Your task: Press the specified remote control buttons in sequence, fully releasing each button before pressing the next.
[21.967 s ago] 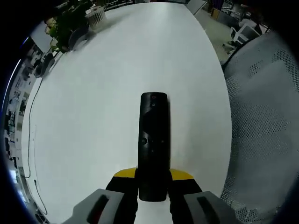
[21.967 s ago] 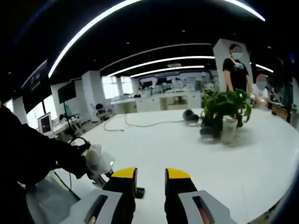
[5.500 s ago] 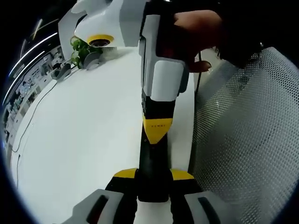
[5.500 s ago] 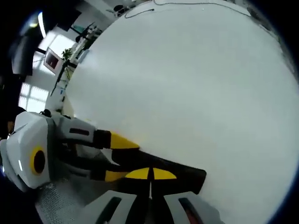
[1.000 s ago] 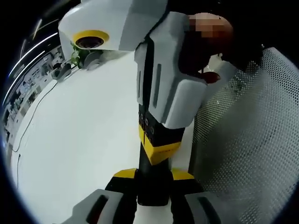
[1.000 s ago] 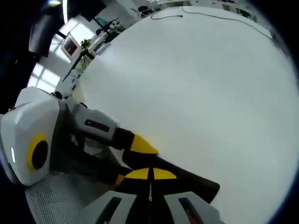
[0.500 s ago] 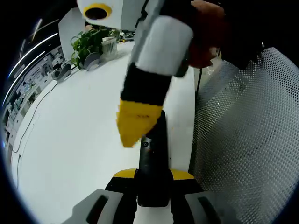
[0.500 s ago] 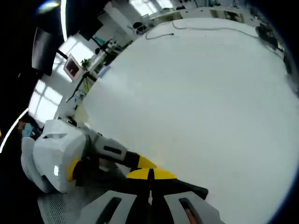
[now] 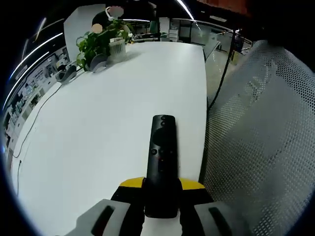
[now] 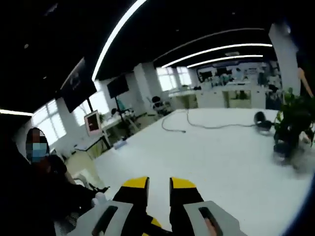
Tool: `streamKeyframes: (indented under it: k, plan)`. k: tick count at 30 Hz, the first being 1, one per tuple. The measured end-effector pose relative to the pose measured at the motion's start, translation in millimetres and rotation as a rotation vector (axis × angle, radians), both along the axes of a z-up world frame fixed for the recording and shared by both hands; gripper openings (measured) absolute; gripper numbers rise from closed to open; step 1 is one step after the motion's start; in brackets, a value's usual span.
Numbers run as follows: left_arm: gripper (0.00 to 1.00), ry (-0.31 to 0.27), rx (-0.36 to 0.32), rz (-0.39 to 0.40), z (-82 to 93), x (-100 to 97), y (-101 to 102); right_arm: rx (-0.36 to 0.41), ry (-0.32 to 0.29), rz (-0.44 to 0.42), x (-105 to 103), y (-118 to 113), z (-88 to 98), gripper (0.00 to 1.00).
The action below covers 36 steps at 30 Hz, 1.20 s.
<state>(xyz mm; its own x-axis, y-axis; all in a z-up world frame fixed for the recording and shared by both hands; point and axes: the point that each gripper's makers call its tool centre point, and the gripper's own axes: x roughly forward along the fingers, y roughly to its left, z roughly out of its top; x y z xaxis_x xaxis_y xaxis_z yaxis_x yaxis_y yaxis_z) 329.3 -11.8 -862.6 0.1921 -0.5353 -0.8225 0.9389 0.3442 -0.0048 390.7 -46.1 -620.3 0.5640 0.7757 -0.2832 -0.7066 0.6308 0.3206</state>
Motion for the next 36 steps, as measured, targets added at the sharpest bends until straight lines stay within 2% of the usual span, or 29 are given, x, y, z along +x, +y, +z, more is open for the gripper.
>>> streamKeyframes:
  k: [2, 3, 5, 13, 17, 20, 26, 28, 29, 36]
  plan:
    - [0.25, 0.004, 0.005, -0.002, -0.1, 0.3, 0.4, -0.012, -0.020, -0.039, -3.8, -13.3, 2.5, 0.20]
    - [0.25, 0.004, 0.006, -0.003, -0.1, 0.0, 0.6, -0.024, -0.061, -0.073, -5.2, -22.8, 6.3, 0.24]
    - [0.25, -0.001, 0.007, -0.007, -0.3, 0.0, 0.9, -0.051, -0.103, -0.133, -8.3, -38.7, 7.6, 0.34]
    - [0.24, 0.008, 0.027, -0.042, -0.5, 1.3, 0.9, -0.116, -0.094, -0.208, -22.8, -65.4, -10.7, 0.48]
    - [0.24, 0.008, 0.033, -0.068, -0.5, 2.0, 0.9, -0.172, -0.115, -0.245, -26.9, -75.7, -20.6, 0.56]
    - [0.24, 0.010, 0.038, -0.089, -0.9, 4.1, 1.2, -0.198, -0.154, -0.297, -28.2, -82.9, -21.9, 0.65]
    - [0.24, 0.024, 0.066, -0.136, -0.8, 8.9, 2.3, -0.186, -0.141, -0.342, -31.5, -83.8, -33.4, 0.66]
    - [0.24, 0.024, 0.077, -0.151, -1.0, 10.8, 2.5, -0.213, -0.132, -0.338, -32.2, -83.2, -39.1, 0.67]
    - [0.24, 0.025, 0.084, -0.157, -1.0, 12.0, 2.6, -0.237, -0.149, -0.345, -30.7, -84.8, -39.3, 0.66]
    - [0.24, 0.029, 0.108, -0.177, -1.2, 22.0, 6.8, -0.266, -0.130, -0.361, -28.7, -88.6, -45.4, 0.63]
